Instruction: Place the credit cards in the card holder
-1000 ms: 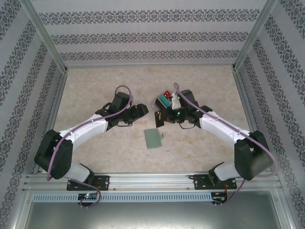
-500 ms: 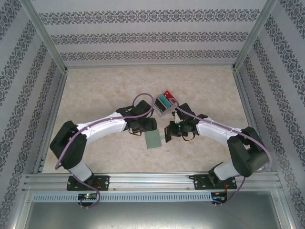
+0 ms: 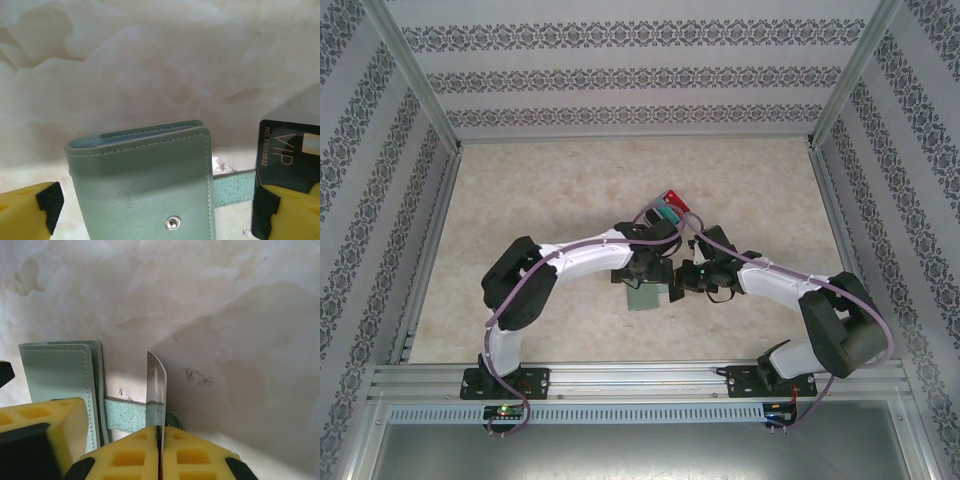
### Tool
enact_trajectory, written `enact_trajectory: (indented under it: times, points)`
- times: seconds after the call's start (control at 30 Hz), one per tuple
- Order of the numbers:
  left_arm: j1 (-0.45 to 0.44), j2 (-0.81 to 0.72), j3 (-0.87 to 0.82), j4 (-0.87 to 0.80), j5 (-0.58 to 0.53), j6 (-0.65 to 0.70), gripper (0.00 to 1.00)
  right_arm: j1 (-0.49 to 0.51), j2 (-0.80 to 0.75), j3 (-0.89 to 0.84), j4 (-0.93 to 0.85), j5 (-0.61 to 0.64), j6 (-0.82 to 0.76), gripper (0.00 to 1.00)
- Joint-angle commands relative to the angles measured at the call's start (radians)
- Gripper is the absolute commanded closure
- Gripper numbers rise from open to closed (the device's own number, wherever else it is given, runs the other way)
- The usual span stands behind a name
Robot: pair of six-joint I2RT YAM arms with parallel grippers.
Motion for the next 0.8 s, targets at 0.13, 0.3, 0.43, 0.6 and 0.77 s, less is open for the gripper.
enact_trajectory:
  times: [0.13,0.3,0.43,0.6,0.77]
  points:
    - [-0.024,0.08,0.089,-0.169,-0.09,-0.001,0.01,0.0,0.061,-0.052,-0.016,0.053,0.024,0.93]
    - [-0.027,0.102,0.088,-0.204,-0.12,-0.006,0.01,-0.002,0.059,-0.059,-0.024,0.077,0.023,0.94]
    - [-0.027,0.104,0.088,-0.218,-0.145,0.002,0.0,-0.002,0.055,-0.068,-0.022,0.088,0.027,0.94]
    - [-0.029,0.06,0.083,-0.234,-0.174,0.011,0.07,-0.006,0.05,-0.067,-0.034,0.106,0.028,0.94]
    - [-0.029,-0.032,0.034,-0.224,-0.209,0.012,0.12,-0.006,0.051,-0.065,-0.042,0.118,0.029,0.94]
